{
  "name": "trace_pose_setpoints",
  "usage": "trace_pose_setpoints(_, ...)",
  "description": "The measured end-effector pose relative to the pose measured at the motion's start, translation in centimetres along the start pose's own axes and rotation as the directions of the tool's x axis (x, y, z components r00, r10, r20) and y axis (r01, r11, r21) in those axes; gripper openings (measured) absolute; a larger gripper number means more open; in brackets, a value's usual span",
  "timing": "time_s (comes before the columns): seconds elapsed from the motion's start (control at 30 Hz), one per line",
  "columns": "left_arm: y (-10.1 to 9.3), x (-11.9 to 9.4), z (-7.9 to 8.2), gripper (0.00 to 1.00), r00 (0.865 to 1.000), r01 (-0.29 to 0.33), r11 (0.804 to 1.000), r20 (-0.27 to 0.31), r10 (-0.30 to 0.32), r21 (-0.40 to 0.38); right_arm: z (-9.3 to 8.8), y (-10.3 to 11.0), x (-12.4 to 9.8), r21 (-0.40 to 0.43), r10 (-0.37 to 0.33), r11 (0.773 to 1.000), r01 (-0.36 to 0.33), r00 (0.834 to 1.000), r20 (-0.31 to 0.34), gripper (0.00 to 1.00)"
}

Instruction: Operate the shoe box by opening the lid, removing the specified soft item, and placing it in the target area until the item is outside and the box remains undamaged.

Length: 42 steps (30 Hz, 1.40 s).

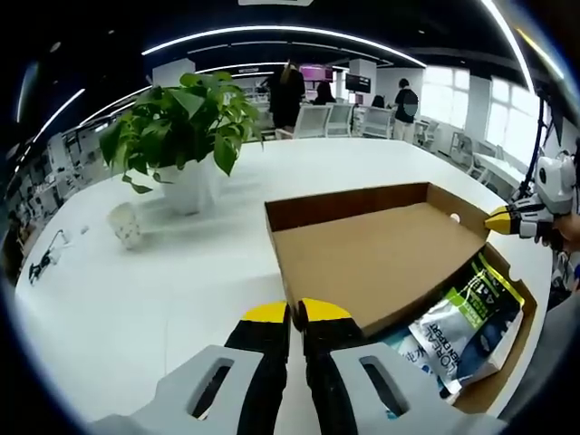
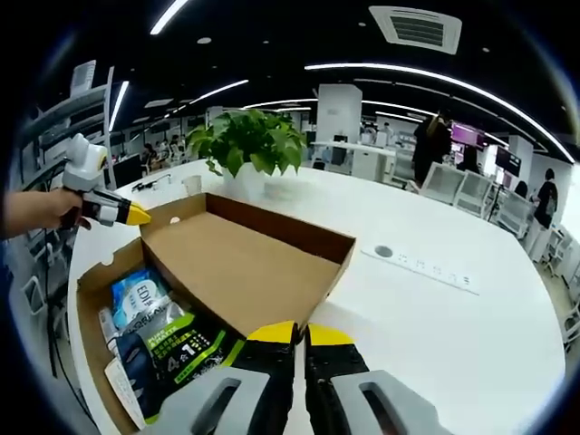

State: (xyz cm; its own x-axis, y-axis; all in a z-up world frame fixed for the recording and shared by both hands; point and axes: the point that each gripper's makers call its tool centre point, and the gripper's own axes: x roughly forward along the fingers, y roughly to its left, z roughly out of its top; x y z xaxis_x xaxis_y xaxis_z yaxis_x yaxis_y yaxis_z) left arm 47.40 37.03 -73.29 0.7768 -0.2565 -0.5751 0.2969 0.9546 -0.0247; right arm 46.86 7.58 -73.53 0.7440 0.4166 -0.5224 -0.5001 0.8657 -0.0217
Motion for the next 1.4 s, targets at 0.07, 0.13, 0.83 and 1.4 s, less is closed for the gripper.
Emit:
trace_pose_setpoints(0.07,0.1,0.2,0.0,0.02,1.0,-0.001,1.0,-0.004,0.001,-0.004,0.0,0.0,0.1,0.0,0.001,1.0,-0.001,1.0,-0.003,0.0)
trace_pose_setpoints(0.13,0.1,0.3,-0.1,0.02,1.0,-0.002,1.0,-0.009,0.002,-0.005,0.0,-0.1,0.1,0.003,0.002,1.0,-0.002,1.0,-0.005,0.0)
trace_pose_setpoints(0.83,0.1,1.1,-0.5,0.03,0.999,-0.015,0.999,-0.043,0.013,-0.048,-0.4,-0.4,0.7,0.046,0.01,0.999,-0.009,1.0,-0.027,0.0)
trace_pose_setpoints(1.4,-0.8,-0.7,0.1,0.13,1.0,-0.024,0.998,-0.017,0.023,-0.05,-0.2,0.2,-1.5,0.05,0.034,0.998,-0.033,0.999,-0.027,0.04)
